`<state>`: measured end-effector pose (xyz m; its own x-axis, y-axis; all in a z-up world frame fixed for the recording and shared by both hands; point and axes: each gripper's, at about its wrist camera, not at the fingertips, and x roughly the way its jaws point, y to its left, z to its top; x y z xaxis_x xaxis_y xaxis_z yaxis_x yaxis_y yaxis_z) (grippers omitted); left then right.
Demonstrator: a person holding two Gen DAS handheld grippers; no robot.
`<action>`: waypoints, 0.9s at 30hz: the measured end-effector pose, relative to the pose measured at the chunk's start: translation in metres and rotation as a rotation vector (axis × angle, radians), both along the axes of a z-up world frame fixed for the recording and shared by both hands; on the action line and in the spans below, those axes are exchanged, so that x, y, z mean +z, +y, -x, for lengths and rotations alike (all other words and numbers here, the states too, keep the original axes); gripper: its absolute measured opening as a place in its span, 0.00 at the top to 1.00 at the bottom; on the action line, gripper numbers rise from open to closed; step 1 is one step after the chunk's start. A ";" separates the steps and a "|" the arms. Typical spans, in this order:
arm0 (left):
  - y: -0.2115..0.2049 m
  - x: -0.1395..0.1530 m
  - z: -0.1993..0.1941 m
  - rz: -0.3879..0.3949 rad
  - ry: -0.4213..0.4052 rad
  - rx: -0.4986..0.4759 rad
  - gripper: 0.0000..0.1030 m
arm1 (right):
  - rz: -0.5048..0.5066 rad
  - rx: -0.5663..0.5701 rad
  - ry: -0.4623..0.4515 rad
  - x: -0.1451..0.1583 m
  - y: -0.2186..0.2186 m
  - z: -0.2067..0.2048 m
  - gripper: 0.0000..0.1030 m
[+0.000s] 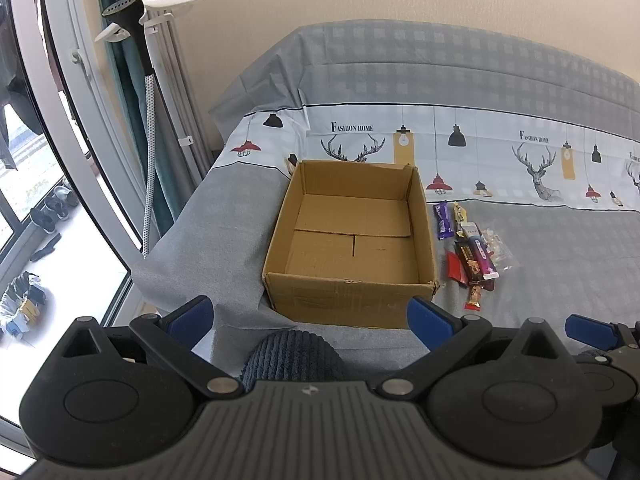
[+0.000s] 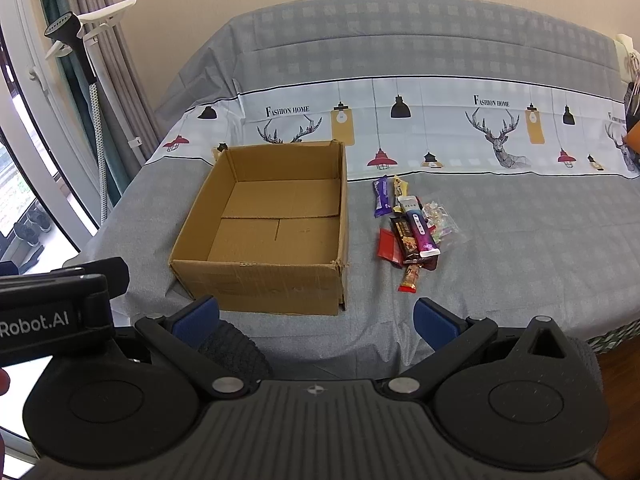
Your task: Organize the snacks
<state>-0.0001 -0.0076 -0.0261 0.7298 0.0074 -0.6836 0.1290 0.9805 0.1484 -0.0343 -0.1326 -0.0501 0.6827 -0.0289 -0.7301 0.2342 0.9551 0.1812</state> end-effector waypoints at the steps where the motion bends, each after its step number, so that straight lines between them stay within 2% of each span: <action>1: -0.001 0.000 0.000 -0.001 0.001 0.000 0.00 | 0.000 0.000 0.002 -0.001 0.000 0.000 0.00; 27: -0.001 -0.011 -0.002 -0.002 0.022 -0.003 0.00 | -0.004 0.004 0.020 -0.007 -0.001 -0.003 0.00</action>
<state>0.0019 -0.0087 -0.0367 0.7143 0.0070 -0.6998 0.1349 0.9798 0.1475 -0.0309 -0.1339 -0.0574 0.6682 -0.0235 -0.7436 0.2342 0.9553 0.1803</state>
